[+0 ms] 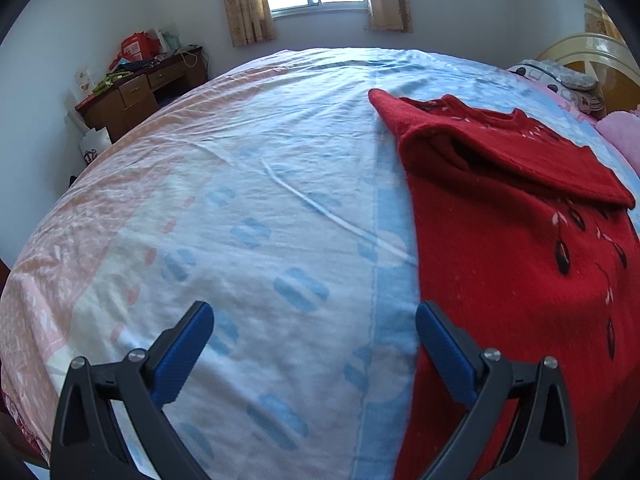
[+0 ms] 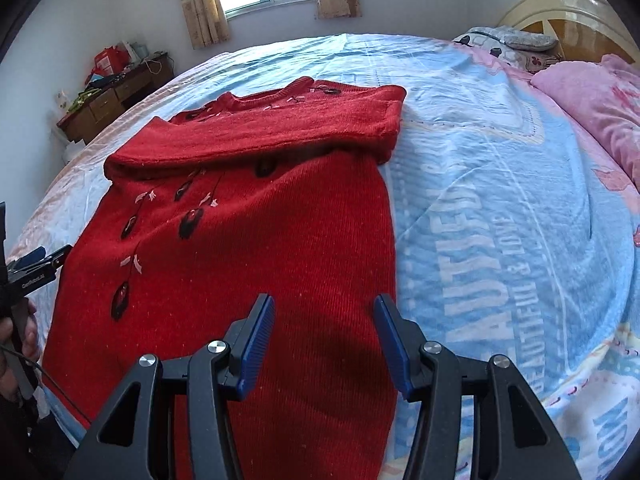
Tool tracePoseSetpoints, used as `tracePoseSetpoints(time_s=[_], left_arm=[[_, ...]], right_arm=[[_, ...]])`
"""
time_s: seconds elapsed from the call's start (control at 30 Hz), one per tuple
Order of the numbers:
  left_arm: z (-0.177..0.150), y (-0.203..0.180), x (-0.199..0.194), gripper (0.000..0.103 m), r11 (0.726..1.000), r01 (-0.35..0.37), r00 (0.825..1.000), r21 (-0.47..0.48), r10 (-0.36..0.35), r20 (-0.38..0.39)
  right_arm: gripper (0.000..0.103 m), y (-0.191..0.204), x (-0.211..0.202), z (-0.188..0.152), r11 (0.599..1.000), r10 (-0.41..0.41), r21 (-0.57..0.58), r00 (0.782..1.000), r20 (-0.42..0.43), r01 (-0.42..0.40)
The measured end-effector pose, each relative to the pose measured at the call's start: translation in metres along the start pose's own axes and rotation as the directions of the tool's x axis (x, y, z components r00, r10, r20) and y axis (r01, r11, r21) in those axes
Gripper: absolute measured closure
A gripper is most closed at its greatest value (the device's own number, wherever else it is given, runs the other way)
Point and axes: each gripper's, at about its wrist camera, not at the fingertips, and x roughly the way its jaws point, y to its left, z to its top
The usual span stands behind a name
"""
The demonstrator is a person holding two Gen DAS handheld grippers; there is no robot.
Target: Fold small clothes
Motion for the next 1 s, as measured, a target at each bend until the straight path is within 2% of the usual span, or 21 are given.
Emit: tracePoseSetpoints(time_s=[0.23, 0.33, 0.7, 1.0], left_arm=[[-0.006, 0.001, -0.006, 0.001, 1.000, 0.013, 1.000, 0.003, -0.013, 0.008], [-0.009, 0.000, -0.011, 0.001, 1.000, 0.024, 1.000, 0.007, -0.024, 0.012], [-0.021, -0.011, -0.019, 0.002, 0.998, 0.043, 0.999, 0.053, -0.044, 0.005], [-0.032, -0.014, -0.030, 0.013, 0.994, 0.079, 0.997, 0.076, -0.079, -0.005]], right_arm=[[0.050, -0.005, -0.001, -0.005, 0.999, 0.009, 0.039, 1.000, 0.022, -0.009], [0.050, -0.005, -0.005, -0.011, 0.999, -0.011, 0.046, 1.000, 0.026, 0.010], [0.050, -0.011, -0.012, -0.029, 0.997, -0.021, 0.080, 1.000, 0.005, 0.020], [0.050, -0.010, -0.019, -0.046, 0.994, -0.023, 0.111, 1.000, -0.016, 0.024]])
